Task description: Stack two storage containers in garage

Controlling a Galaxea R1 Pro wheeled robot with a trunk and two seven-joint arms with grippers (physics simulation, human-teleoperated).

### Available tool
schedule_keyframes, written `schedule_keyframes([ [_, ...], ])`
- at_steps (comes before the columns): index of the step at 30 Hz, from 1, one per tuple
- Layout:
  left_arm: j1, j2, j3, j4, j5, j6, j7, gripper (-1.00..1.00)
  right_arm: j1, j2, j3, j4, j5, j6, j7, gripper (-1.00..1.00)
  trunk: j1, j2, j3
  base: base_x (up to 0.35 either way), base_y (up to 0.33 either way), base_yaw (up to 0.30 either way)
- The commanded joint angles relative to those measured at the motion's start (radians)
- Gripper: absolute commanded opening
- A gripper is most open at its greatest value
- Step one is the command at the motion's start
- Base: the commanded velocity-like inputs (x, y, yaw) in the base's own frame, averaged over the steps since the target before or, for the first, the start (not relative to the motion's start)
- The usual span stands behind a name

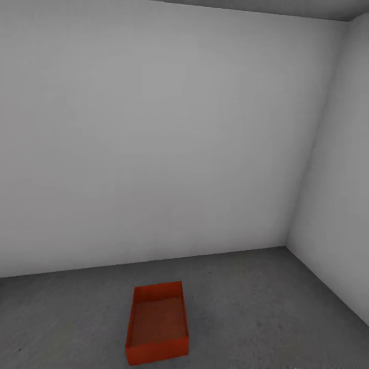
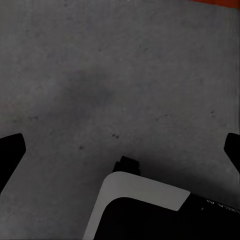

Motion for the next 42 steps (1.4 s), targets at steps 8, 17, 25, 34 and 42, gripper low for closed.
schedule_keyframes([
  [8, -0.001, 0.000, 0.007, 0.001, 0.000, -0.003, 0.000, 1.00, -0.001, 0.002, 0.009, 0.003, -0.008, -0.005, -0.001, 1.00, 0.000, -0.001, 0.008, 0.000, 0.000, -0.205],
  [17, -0.001, 0.000, 0.007, 0.001, 0.000, -0.003, 0.000, 1.00, -0.001, 0.001, 0.011, 0.003, -0.005, 0.000, -0.001, 1.00, 0.000, -0.001, 0.013, 0.000, 0.000, -0.052],
  [25, -0.001, 0.000, 0.007, 0.001, 0.000, -0.003, 0.000, 1.00, -0.001, 0.002, 0.011, 0.003, -0.006, -0.001, -0.001, 1.00, 0.000, -0.001, 0.020, 0.000, 0.000, -0.002],
  [34, -0.001, 0.000, 0.007, 0.001, 0.000, -0.003, 0.000, 1.00, -0.001, 0.001, 0.009, 0.003, -0.009, -0.001, -0.001, 1.00, 0.000, -0.001, 0.032, 0.000, 0.000, 0.000],
  [42, -0.001, 0.000, 0.007, 0.001, 0.000, -0.003, 0.000, 1.00, -0.001, 0.000, 0.009, 0.003, -0.011, -0.001, -0.001, 1.00, 0.000, -0.001, 0.036, 0.000, 0.000, 0.000],
])
